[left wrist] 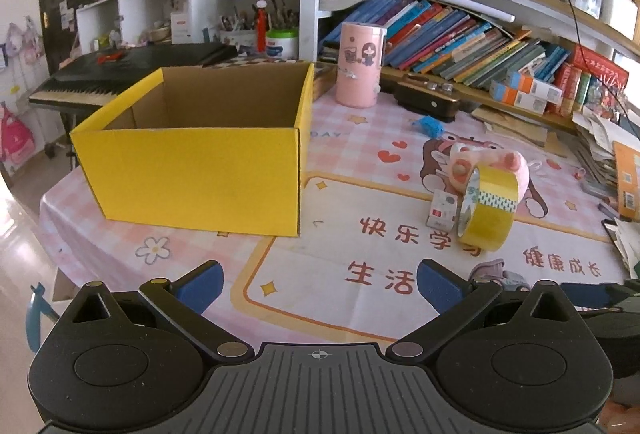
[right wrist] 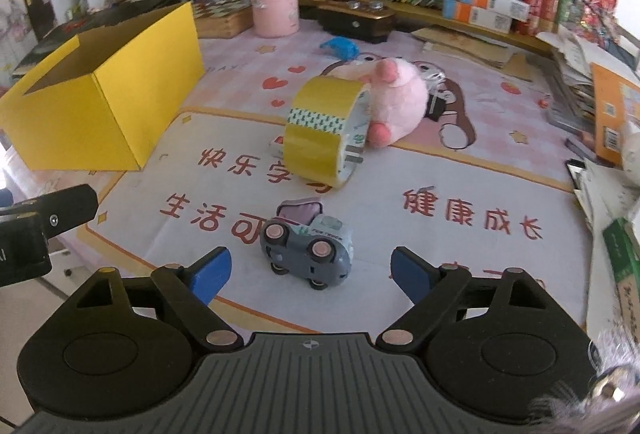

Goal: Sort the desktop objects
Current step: 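Grasp the grey-blue toy car with the right gripper while the left gripper approaches the yellow tape roll, then close the left gripper on the yellow tape roll and lift it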

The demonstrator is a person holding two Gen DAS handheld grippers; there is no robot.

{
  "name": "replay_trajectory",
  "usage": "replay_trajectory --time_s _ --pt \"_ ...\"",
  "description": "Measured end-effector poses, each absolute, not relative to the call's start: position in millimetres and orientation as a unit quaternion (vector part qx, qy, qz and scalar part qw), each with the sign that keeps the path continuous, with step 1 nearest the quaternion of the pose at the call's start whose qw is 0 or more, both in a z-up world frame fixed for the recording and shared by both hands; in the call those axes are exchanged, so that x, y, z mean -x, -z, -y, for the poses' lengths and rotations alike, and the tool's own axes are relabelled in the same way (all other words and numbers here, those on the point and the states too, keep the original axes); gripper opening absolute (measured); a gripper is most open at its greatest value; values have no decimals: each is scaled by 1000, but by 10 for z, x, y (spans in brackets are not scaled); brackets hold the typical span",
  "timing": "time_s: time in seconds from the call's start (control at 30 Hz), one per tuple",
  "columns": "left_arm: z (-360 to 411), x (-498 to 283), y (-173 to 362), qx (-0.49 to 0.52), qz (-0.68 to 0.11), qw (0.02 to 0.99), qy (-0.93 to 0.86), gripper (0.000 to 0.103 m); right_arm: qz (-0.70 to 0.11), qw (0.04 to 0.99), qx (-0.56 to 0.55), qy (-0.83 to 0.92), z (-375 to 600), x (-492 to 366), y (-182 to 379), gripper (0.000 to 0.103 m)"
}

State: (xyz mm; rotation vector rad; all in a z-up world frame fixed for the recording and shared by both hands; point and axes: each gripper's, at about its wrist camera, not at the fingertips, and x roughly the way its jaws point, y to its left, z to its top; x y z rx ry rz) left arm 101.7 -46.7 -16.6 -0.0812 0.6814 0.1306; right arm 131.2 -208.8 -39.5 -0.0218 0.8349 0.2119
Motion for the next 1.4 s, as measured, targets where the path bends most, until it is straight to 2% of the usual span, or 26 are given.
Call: replay_trajectory --time_s 0.27,0.33,0.4,0.47,0.73,1.17,1.4 --pt "503 -1057 123 34 -330 939 -93 103 -420 898 32 -131 1995 -1547 553 80" --pt "510 -1075 123 33 -332 937 -101 103 -424 895 39 -135 1989 -1588 590 75" --pt "532 -1098 123 33 -333 937 -105 103 -431 891 47 -137 1989 -1631 629 65" --pt "566 -1123 119 32 -333 937 -104 103 -436 887 54 -138 2003 -1669 664 59" --pt "833 -1288 97 32 -324 944 -62 103 -389 906 55 -156 2295 -1635 471 59" --pt "1533 -1781 159 14 -313 948 46 101 -363 928 27 -84 3166 -1661 270 59" --pt "1638 -2134 352 19 -342 937 63 90 -355 931 32 -83 3393 -1681 249 59"
